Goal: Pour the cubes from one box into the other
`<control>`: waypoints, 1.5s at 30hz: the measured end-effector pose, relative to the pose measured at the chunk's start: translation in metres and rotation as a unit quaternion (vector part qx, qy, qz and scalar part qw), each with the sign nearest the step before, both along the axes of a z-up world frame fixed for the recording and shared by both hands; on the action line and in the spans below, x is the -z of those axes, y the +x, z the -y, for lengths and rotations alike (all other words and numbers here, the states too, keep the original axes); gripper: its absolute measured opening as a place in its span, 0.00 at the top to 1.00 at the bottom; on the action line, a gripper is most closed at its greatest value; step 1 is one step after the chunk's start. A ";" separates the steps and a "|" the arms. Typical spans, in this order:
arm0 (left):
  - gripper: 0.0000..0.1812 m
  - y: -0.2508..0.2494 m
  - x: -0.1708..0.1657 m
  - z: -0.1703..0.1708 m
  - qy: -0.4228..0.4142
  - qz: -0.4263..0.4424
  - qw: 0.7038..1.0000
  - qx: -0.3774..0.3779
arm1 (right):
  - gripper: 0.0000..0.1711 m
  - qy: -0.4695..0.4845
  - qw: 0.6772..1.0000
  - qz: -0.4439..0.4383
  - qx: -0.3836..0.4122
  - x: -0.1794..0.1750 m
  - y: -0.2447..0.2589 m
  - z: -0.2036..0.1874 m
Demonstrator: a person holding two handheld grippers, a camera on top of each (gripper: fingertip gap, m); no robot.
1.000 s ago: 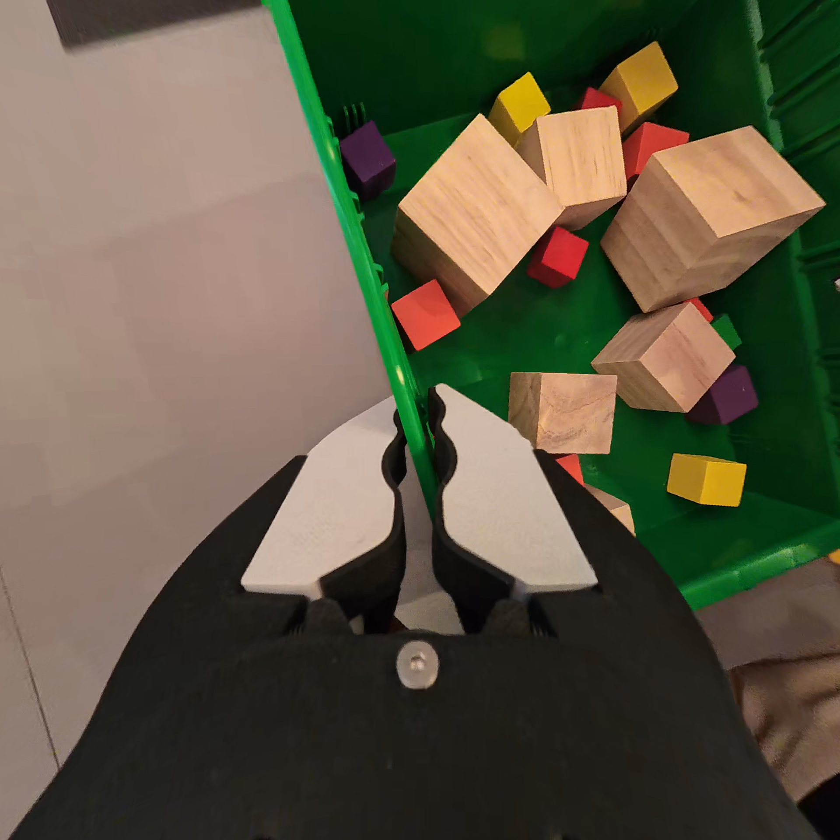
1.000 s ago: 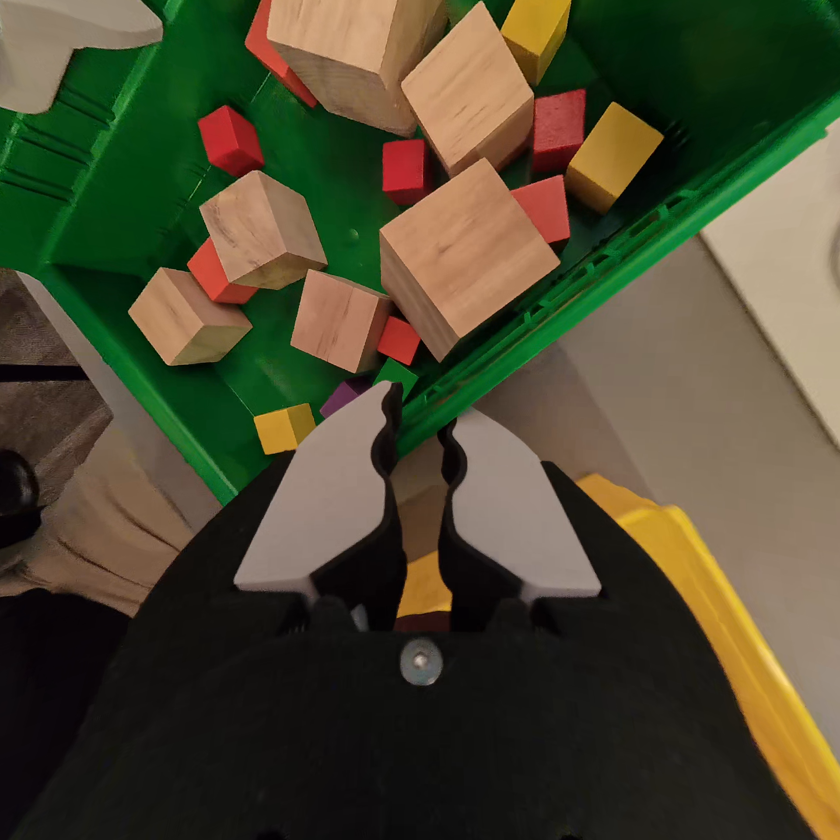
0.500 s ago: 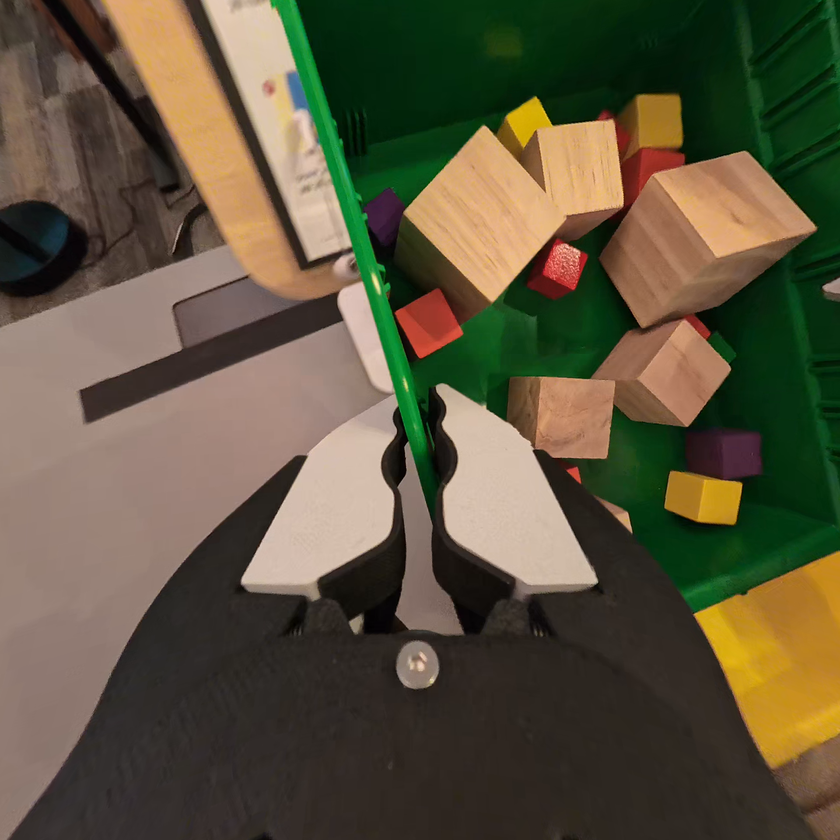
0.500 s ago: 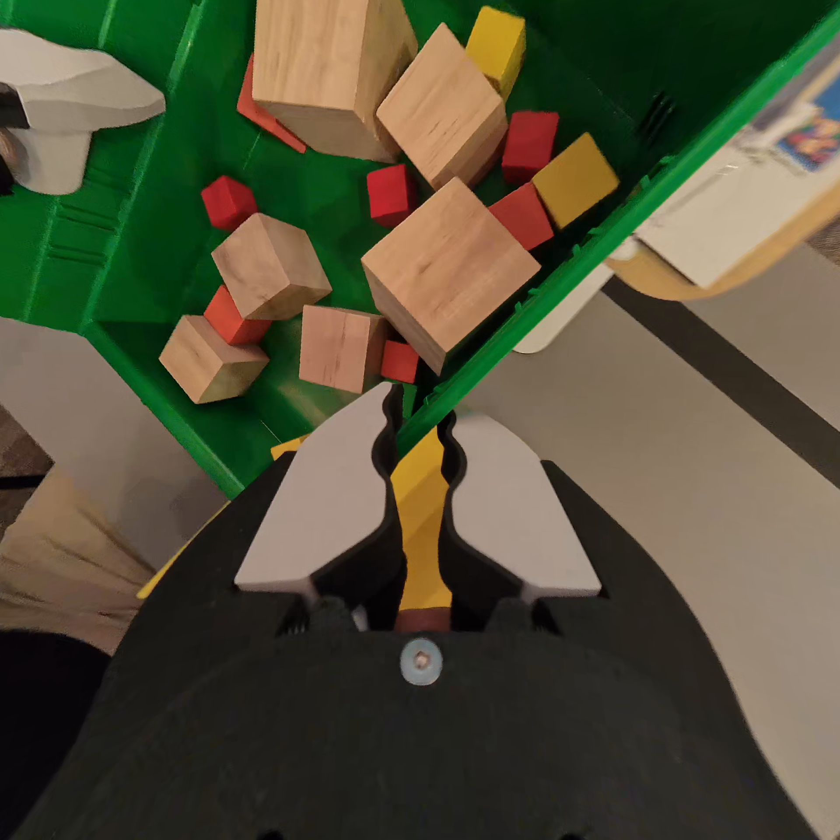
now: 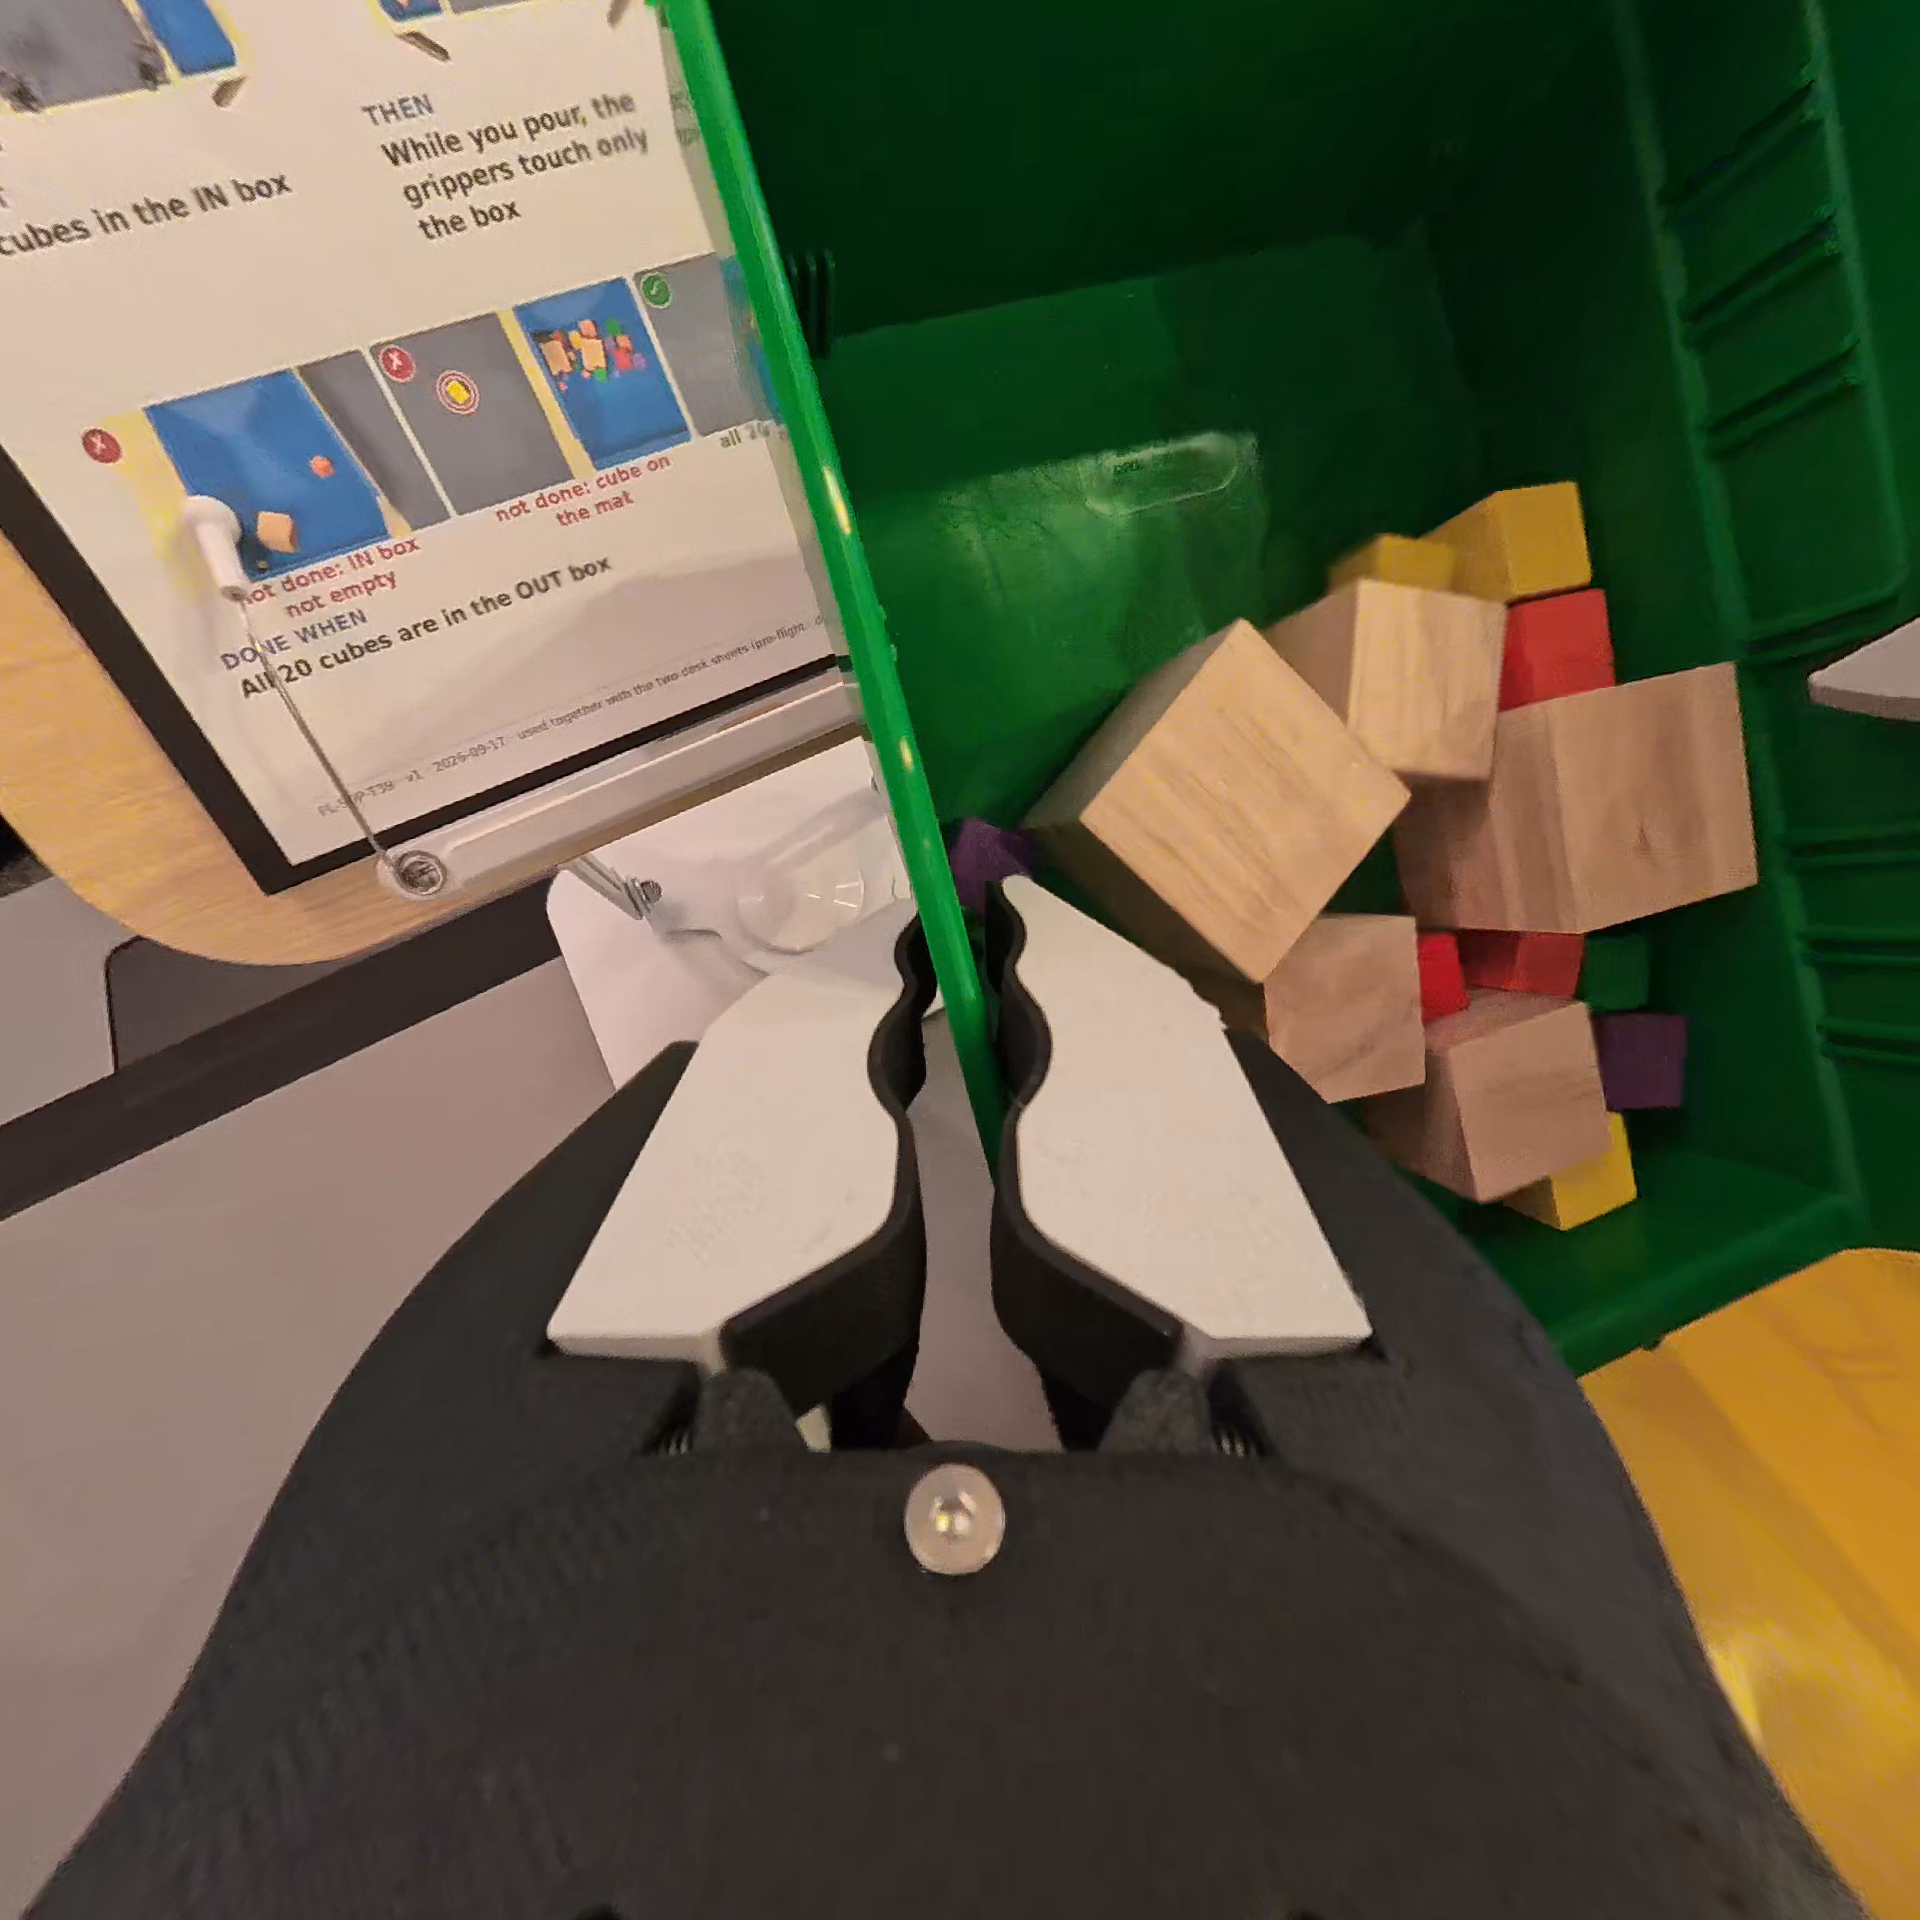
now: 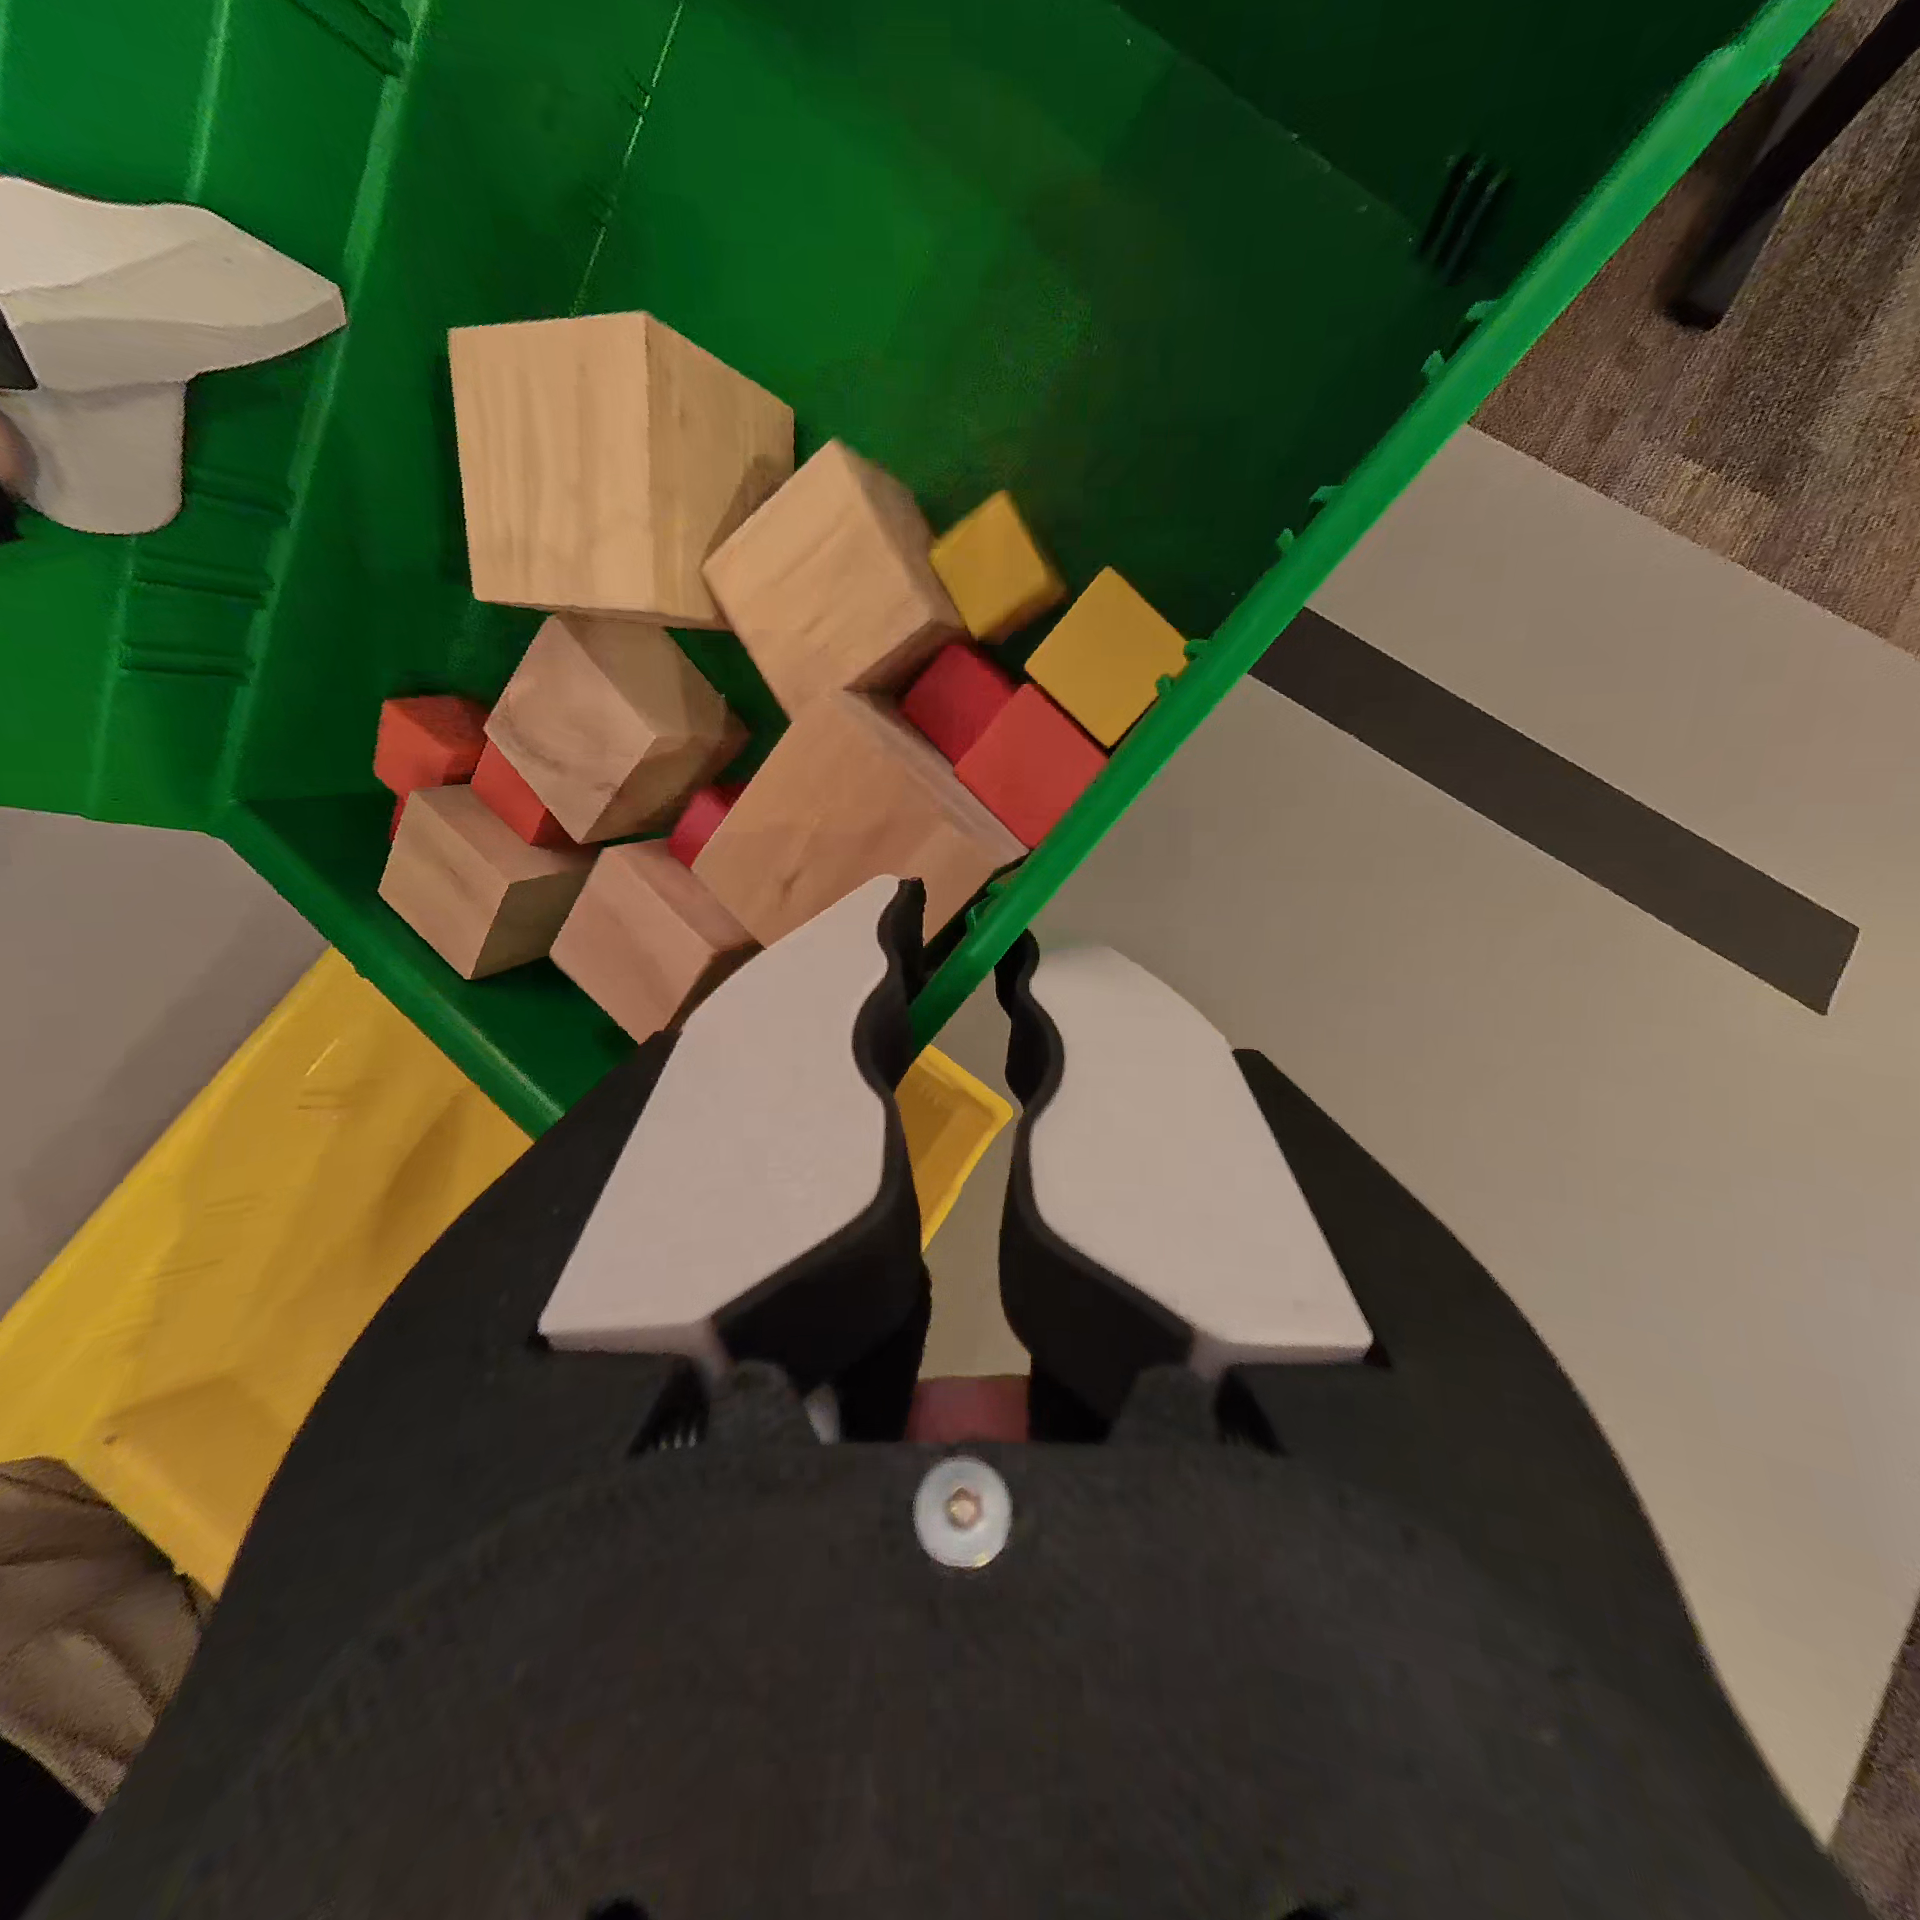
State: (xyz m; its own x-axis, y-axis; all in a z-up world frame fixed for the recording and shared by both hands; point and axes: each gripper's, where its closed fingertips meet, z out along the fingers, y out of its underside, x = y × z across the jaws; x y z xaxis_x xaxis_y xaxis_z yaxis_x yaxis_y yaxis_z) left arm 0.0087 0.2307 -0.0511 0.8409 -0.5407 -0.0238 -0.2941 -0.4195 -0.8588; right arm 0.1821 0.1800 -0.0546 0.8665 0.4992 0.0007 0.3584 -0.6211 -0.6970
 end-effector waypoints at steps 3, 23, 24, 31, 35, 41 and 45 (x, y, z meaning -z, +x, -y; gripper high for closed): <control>0.95 0.006 -0.003 0.000 0.026 0.002 1.000 0.005 | 0.96 0.019 1.000 -0.015 0.009 0.002 0.005 -0.001; 0.90 0.031 -0.027 0.011 0.107 0.077 0.990 0.047 | 0.96 0.175 0.982 -0.057 0.038 -0.019 0.027 0.001; 0.90 0.031 -0.026 0.010 0.110 0.077 0.990 0.044 | 0.96 0.181 0.981 -0.060 0.038 -0.019 0.026 0.000; 0.90 0.028 -0.024 0.014 0.134 0.107 0.985 0.033 | 0.96 0.217 0.969 -0.102 0.051 -0.020 0.023 0.000; 0.90 0.026 -0.025 0.015 0.151 0.115 0.982 0.025 | 0.96 0.233 0.964 -0.115 0.053 -0.019 0.022 0.000; 0.90 0.026 -0.030 0.018 0.177 0.133 0.975 0.015 | 0.96 0.255 0.957 -0.130 0.056 -0.019 0.022 0.001; 0.90 0.025 -0.031 0.020 0.190 0.137 0.972 0.013 | 0.96 0.263 0.954 -0.133 0.058 -0.019 0.022 0.002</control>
State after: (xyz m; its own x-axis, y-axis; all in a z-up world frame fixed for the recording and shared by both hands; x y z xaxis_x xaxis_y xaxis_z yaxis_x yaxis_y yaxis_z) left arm 0.0340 0.2112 -0.0202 0.8294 -0.5586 -0.0021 -0.0381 -0.0528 -0.9979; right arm 0.2041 0.1780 -0.0357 0.9205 0.3907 -0.0036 0.0744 -0.1842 -0.9801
